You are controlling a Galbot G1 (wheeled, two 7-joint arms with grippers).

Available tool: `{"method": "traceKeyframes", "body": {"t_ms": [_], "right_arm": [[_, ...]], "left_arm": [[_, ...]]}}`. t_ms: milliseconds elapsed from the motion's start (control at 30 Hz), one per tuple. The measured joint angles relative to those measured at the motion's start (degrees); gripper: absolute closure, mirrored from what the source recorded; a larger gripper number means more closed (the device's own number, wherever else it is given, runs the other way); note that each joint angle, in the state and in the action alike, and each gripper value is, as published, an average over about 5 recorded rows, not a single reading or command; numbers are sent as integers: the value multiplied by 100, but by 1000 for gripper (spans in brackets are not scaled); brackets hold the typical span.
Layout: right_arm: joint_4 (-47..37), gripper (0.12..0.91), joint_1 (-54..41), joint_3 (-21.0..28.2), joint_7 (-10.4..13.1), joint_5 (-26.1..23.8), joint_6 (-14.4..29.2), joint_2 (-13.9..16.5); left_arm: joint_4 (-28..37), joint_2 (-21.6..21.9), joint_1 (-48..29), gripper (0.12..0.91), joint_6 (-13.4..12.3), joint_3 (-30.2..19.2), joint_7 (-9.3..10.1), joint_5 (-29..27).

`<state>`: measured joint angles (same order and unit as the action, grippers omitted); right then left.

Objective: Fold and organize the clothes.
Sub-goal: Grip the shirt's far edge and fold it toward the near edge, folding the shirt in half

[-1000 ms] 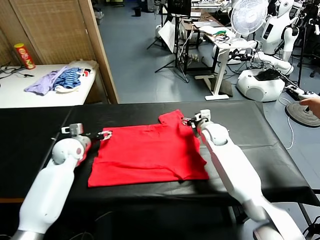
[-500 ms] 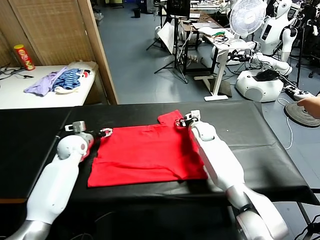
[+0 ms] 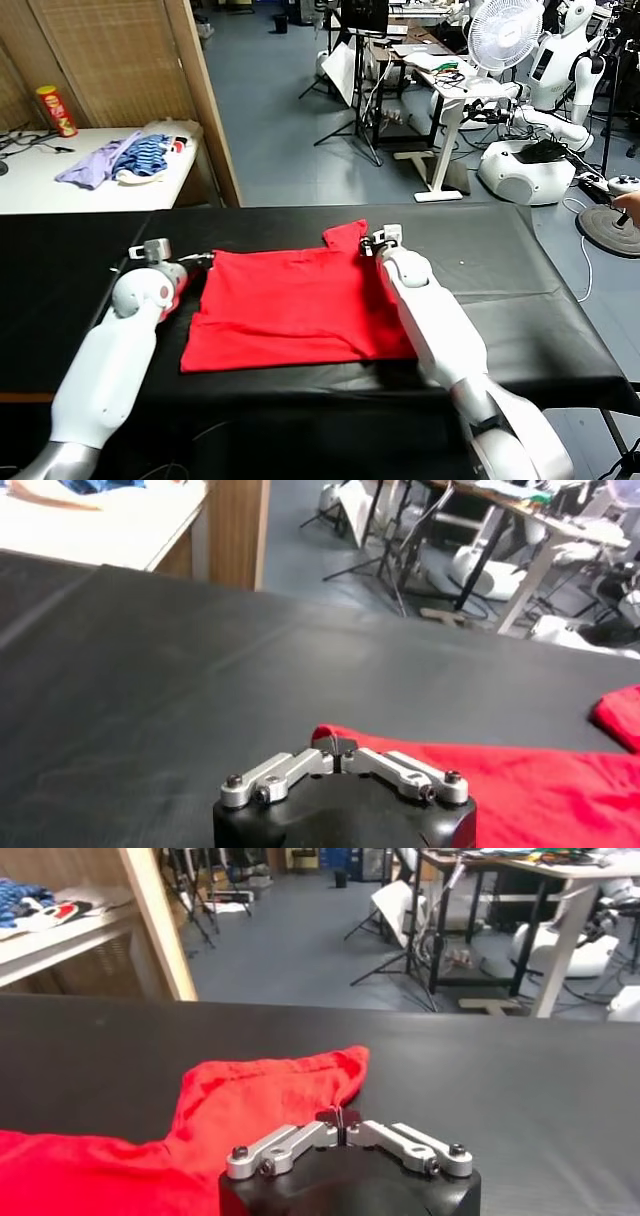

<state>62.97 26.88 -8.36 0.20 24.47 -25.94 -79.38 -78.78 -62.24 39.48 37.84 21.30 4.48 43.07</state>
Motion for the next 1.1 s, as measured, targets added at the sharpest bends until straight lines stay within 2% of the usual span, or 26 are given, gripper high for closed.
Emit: {"method": "traceKeyframes", "body": {"t_ms": [200,567,767,900,1100], "right_arm": [[1226,902,541,-176,43,424,-245,369],[3029,902,1712,-580,180,834,-633,1180],[3750,902,2360,-712,283,859,-949,1541],[4250,902,2836,-772,440,850,-1216,1687],[4783,902,3400,-790,629,697,-1556,1724]], "left_arm": [[-458,147,236,905,-1,151,11,-10],[-2008,559,1417,905,43,686,156,82],[-2585,665,2139,905,-83,1074,163,-329],[-2915,637,2639,905,-119,1304,145,-473],[-3424,558,3452,905,-140,1561,112,-693]]}}
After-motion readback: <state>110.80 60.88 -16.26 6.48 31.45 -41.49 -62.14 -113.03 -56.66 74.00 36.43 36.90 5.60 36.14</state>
